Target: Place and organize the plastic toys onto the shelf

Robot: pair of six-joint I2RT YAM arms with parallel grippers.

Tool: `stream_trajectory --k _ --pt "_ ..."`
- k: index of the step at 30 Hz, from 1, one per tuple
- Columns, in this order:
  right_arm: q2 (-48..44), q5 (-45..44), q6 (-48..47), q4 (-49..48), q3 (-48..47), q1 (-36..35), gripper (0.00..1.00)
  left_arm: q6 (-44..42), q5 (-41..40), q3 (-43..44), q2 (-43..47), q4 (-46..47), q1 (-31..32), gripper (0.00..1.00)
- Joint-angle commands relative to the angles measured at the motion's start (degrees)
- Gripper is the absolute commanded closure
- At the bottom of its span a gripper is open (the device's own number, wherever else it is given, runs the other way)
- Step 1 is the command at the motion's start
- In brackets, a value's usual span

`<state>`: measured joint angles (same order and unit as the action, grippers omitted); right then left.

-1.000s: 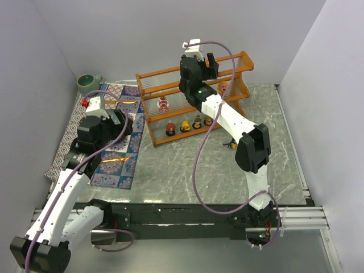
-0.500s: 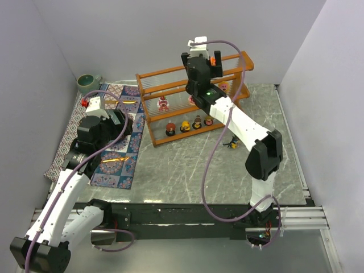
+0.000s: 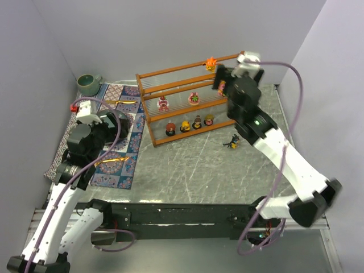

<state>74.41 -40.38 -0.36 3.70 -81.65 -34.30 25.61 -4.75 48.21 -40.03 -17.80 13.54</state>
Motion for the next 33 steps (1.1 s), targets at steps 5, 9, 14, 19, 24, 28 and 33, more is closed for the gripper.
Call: stream_trajectory --k 5,9,14,19,24,28,33 --pt "-15.69 6.62 17.57 8.5 23.18 4.85 0.0 -0.38 0.01 -1.71 5.83 3.48 0.26 0.03" --pt "-22.09 14.08 21.27 9.92 32.67 10.65 0.0 -0.64 -1.31 -3.29 7.77 3.83 0.52 0.03" --pt "-29.49 25.15 22.16 3.09 47.44 19.44 0.02 -0.73 -1.22 -4.26 8.3 4.27 0.87 0.03" --pt "-32.23 35.7 24.43 -9.29 58.24 31.63 0.07 -1.0 -1.22 -4.52 7.16 4.53 2.19 0.03" --pt "-22.58 59.57 29.97 -22.32 61.96 44.84 0.07 -1.26 -1.4 -4.61 6.28 4.44 3.24 0.03" --pt "-13.87 64.45 30.07 -27.42 59.85 46.96 0.07 -1.35 -1.22 -4.7 6.02 4.44 3.69 0.03" --pt "-7.27 67.88 27.96 -29.28 56.96 47.05 0.06 -1.35 -0.96 -4.7 6.19 4.44 4.21 0.03"
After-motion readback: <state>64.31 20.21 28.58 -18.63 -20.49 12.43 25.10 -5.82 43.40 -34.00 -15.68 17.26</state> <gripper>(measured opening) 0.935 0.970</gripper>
